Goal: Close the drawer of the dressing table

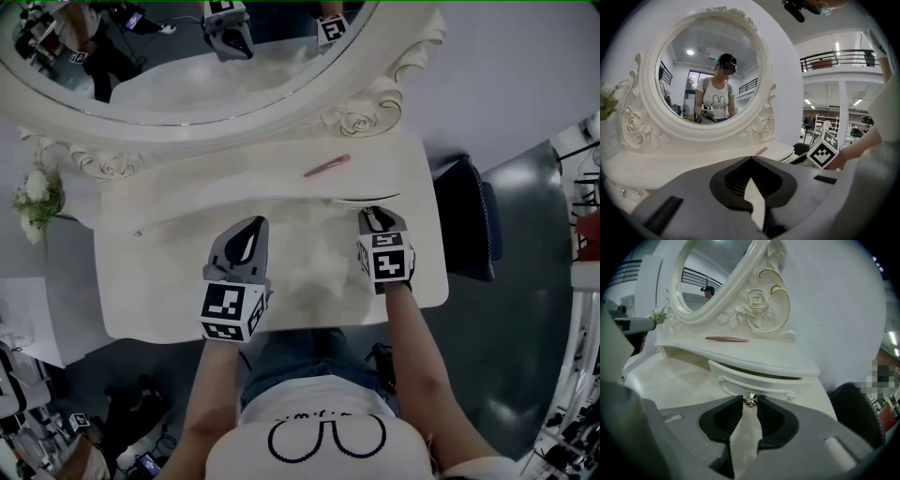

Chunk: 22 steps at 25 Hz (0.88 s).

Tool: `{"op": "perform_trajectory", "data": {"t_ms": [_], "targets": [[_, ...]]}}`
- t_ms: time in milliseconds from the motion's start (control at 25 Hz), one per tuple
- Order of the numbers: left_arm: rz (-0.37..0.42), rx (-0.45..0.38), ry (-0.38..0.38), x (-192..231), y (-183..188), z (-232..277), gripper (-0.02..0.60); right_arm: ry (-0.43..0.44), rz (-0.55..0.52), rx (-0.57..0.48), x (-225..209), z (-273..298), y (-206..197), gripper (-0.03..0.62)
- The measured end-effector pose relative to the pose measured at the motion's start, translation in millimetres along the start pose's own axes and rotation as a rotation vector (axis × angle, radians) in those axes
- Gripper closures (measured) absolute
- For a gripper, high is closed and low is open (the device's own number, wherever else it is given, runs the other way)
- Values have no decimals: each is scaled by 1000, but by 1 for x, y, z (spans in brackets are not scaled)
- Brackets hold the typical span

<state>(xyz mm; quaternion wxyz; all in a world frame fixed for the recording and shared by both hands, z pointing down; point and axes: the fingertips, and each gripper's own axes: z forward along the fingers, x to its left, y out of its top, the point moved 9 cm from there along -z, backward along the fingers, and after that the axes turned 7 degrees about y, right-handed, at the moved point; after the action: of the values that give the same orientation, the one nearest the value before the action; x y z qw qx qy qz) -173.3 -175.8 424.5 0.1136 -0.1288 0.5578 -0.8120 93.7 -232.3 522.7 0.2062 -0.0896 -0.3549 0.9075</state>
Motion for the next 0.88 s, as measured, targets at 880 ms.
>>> {"op": "perform_trajectory", "data": {"t_ms": [880], "targets": [[14, -7, -1, 3, 4, -9, 584, 3, 143, -62, -8, 12, 15, 361]]}}
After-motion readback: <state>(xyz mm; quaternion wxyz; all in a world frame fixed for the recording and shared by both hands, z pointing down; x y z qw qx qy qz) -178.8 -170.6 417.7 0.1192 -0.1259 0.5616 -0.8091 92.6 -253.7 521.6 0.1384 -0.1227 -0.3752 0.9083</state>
